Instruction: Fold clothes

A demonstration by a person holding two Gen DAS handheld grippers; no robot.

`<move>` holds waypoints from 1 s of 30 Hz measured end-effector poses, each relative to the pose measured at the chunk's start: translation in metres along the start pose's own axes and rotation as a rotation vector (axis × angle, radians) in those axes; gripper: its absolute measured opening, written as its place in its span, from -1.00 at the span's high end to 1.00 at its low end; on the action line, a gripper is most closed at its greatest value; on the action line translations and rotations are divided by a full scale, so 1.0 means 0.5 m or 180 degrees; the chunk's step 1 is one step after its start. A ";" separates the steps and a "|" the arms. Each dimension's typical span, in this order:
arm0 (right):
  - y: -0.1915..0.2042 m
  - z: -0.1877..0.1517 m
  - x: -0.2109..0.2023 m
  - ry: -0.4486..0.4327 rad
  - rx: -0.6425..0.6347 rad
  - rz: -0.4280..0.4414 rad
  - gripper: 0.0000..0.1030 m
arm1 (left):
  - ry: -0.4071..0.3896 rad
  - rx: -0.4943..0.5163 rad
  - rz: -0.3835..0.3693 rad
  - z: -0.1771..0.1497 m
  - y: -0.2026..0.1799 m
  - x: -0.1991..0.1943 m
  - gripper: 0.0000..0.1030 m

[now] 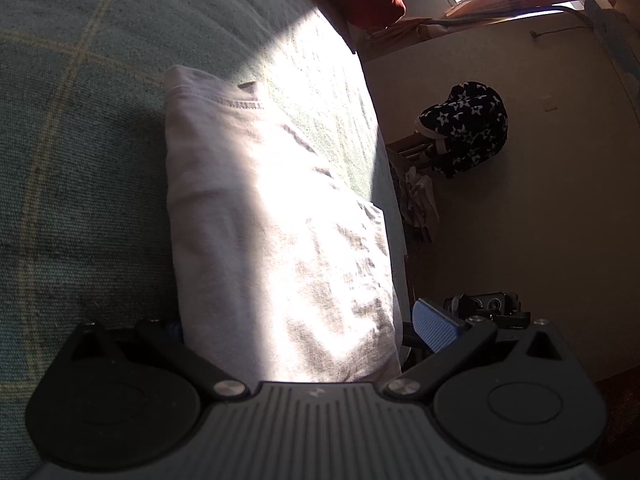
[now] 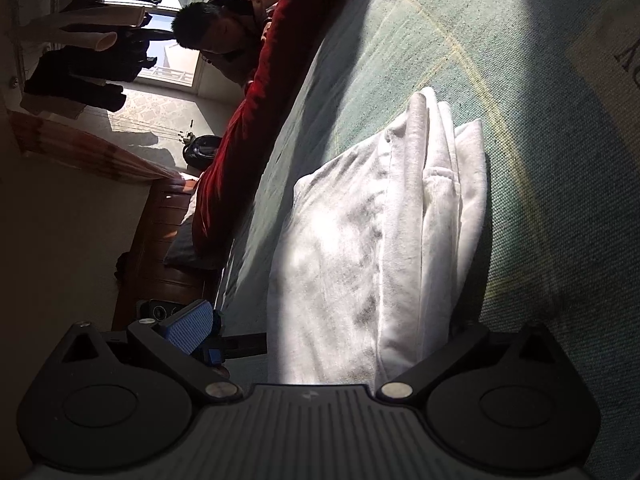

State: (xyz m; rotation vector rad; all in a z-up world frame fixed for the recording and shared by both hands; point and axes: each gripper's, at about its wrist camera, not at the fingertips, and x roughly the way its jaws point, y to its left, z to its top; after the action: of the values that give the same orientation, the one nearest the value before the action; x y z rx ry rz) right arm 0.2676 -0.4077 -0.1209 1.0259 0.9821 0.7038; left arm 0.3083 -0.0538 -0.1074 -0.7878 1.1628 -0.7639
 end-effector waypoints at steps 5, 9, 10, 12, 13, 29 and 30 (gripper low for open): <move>0.022 0.001 -0.004 0.0006 -0.0028 0.0044 -1.00 | -0.0030 0.0034 -0.0082 0.003 -0.020 -0.004 -0.99; 0.048 -0.003 -0.005 0.0048 -0.0125 0.0056 -1.00 | -0.0035 0.0165 -0.0028 0.000 -0.038 -0.012 -0.99; 0.056 -0.005 -0.005 0.0062 -0.0149 0.0058 -1.00 | -0.0047 0.0185 -0.0022 -0.002 -0.043 -0.017 -0.99; 0.071 -0.009 -0.004 0.0081 -0.0211 0.0061 -1.00 | -0.0070 0.0226 -0.0012 -0.006 -0.052 -0.026 -0.99; 0.079 -0.011 -0.004 0.0089 -0.0235 0.0065 -1.00 | -0.0083 0.0245 -0.0007 -0.008 -0.057 -0.031 -0.99; 0.183 -0.070 0.080 0.0375 -0.0486 0.0099 -1.00 | -0.0364 0.0245 0.0036 -0.053 -0.025 -0.194 -0.99; 0.189 -0.075 0.088 0.0396 -0.0493 0.0100 -1.00 | -0.0382 0.0242 0.0036 -0.054 -0.023 -0.204 -0.98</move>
State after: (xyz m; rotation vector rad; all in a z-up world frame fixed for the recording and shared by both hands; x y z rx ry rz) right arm 0.2480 -0.3208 -0.0546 0.8717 1.0040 0.8643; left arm 0.2581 0.0229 -0.0539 -0.7529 1.0243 -0.7372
